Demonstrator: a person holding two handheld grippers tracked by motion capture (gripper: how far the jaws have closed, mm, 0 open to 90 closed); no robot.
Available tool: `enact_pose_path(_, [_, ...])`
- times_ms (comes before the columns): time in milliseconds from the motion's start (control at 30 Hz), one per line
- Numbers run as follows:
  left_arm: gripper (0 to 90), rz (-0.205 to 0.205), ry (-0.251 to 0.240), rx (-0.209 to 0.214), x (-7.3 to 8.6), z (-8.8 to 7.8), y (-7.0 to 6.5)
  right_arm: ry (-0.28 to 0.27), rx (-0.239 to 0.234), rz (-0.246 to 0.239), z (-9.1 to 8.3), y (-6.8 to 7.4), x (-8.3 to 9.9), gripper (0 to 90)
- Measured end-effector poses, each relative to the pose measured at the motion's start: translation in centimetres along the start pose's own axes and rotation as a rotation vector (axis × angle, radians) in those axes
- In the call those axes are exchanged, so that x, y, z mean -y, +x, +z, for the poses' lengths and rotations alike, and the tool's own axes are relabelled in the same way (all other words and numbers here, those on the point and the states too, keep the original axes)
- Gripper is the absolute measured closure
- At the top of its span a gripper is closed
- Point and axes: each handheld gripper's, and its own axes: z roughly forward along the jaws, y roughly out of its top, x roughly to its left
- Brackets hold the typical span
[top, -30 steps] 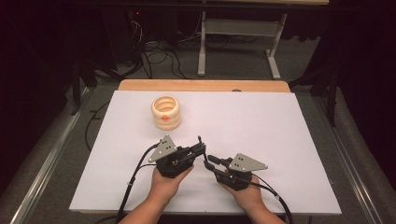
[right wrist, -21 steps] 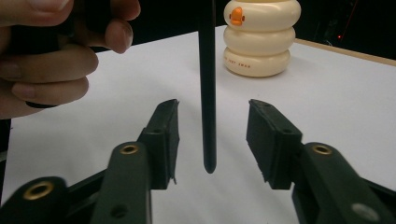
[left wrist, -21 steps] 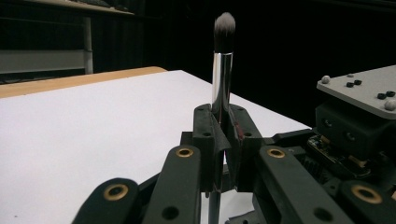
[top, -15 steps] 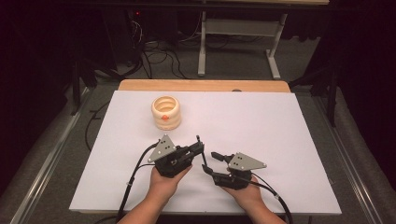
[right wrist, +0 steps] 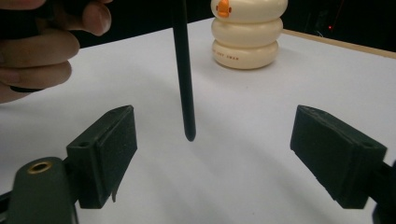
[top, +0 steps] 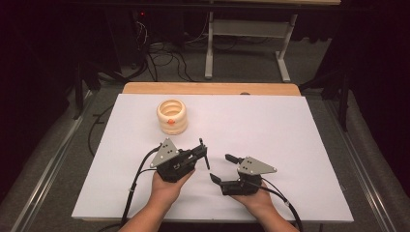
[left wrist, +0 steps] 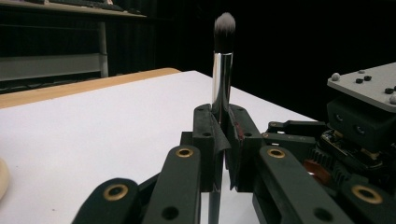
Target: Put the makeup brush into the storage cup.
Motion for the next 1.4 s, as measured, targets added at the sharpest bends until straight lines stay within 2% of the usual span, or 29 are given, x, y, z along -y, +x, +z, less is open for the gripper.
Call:
enact_pose_path(67, [83.2,0.0,0.0,-0.004,-0.1,-0.1,0.1,0.006,0.01,0.002,0.0,-0.1,0.0,14.8])
enact_pose_path(300, [83.2,0.007,-0.001,-0.033,-0.2,-0.4,0.5,0.017,0.014,0.02,-0.2,-0.4,-0.1,1.1])
enact_pose_path(500, [83.2,0.009,-0.001,-0.051,-0.4,-0.9,1.0,0.01,0.021,0.032,-0.5,-0.5,-0.1,1.0])
enact_pose_path(733, [83.2,0.01,-0.001,-0.074,-0.8,-1.5,1.6,0.022,0.064,0.052,-0.6,-0.8,-0.2,1.1])
enact_pose_path(1033, [83.1,0.007,-0.001,-0.1,-1.0,-2.2,2.3,0.036,0.096,0.042,-0.8,-0.9,-0.2,1.0])
enact_pose_path(1300, [83.1,0.009,-0.005,-0.137,-1.3,-3.0,3.0,0.011,0.097,0.033,-1.3,-1.1,-0.4,1.0])
enact_pose_path(1400, [83.1,0.009,-0.008,-0.151,-1.4,-3.3,3.4,0.004,0.102,0.043,-1.6,-1.1,-0.5,1.0])
